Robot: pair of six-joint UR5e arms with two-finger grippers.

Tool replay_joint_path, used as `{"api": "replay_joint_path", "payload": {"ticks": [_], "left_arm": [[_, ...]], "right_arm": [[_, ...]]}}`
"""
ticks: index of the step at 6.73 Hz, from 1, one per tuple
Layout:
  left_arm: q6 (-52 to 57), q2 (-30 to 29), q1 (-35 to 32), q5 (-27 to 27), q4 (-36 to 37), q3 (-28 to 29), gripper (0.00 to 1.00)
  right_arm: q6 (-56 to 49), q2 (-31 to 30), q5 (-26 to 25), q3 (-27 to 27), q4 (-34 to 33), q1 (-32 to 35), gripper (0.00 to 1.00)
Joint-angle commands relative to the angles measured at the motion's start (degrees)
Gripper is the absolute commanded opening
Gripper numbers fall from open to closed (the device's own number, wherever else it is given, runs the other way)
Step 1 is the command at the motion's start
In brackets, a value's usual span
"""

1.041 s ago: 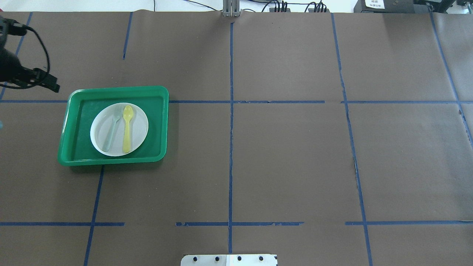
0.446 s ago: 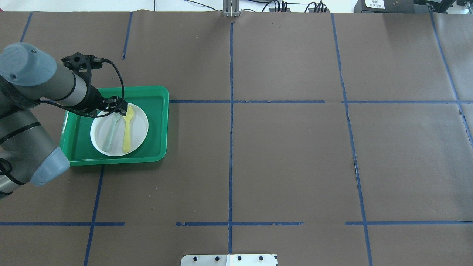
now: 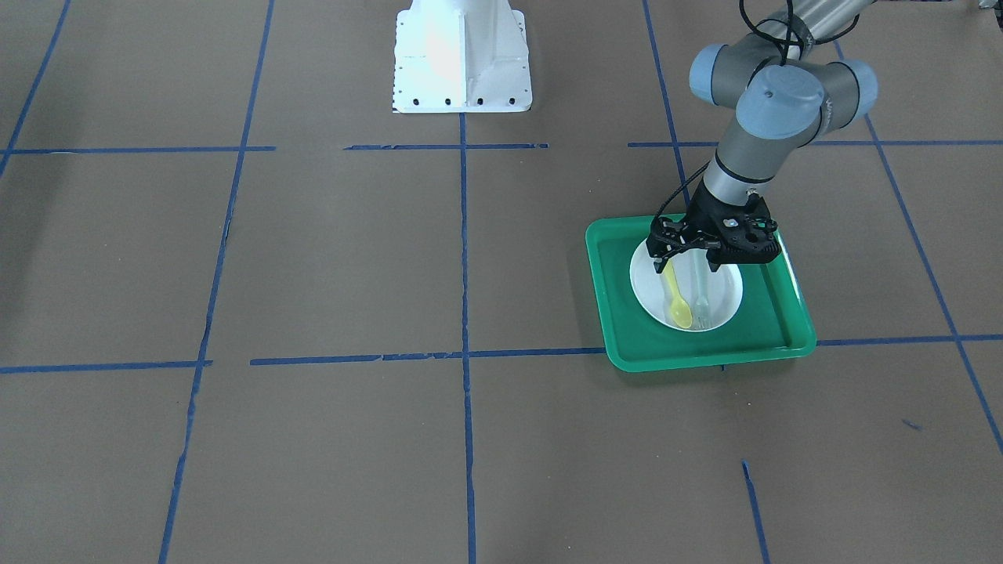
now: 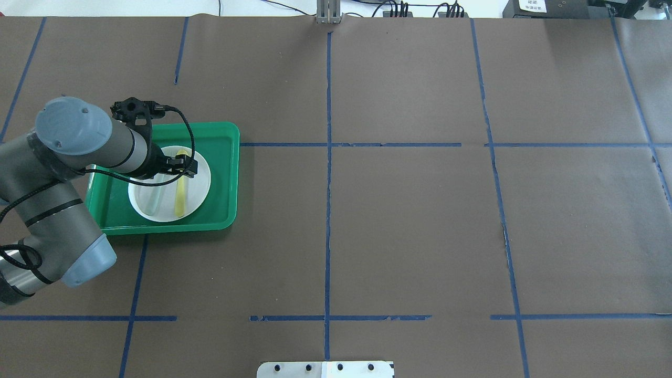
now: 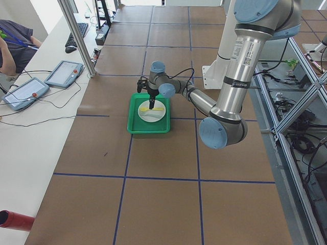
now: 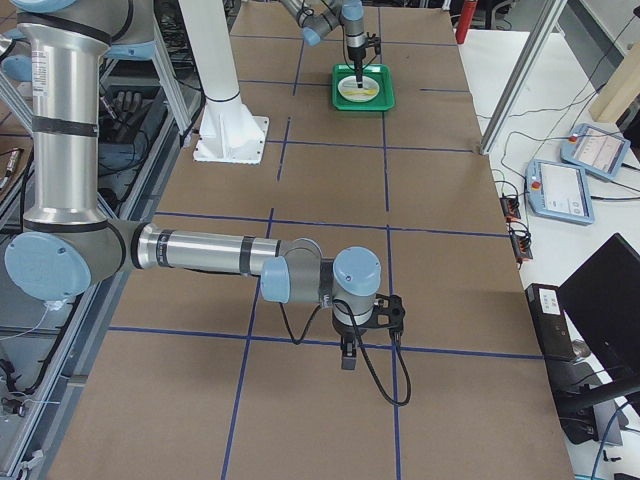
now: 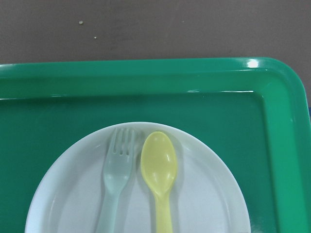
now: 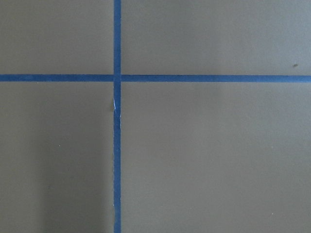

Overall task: Place spoon
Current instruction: 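Move the left gripper over the yellow spoon on the white plate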

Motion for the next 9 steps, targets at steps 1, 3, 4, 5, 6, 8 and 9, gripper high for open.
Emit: {"api": "replay_joint_path", "payload": {"ticks": [1,3,4,5,6,8,9], "left_arm": [[-1.9,-0.4,1.4,0.5,-0.2,1.1,0.80],[-1.6,-0.6,1.5,-0.1,-0.2,1.5,0.54],[-1.4,-0.6,1.5,-0.1,-0.2,1.6,0.48],[-1.3,-0.6,1.5,-0.1,-0.1,1.6,0.46],[-1.3,-0.7,1.5,-0.1,-0.1,2.2,0.47],[-1.2,-0.8,1.5,-0.1,-0.1,2.8,0.47],[-1.2,-0.9,1.6,-0.1,-0.2,3.0,0.47]], "right_arm": [[0.0,0.0,0.0,0.0,0.0,0.0,1.00],[0.0,0.0,0.0,0.0,0.1,0.0,1.00],[0.0,0.1,0.0,0.0,0.0,0.0,1.00],[0.0,0.0,0.0,0.0,0.0,0.0,1.00],[0.0,0.1,0.0,0.0,0.1,0.0,1.00],[0.0,0.0,0.0,0.0,0.1,0.0,1.00],[0.0,0.0,0.0,0.0,0.1,0.0,1.00]]}}
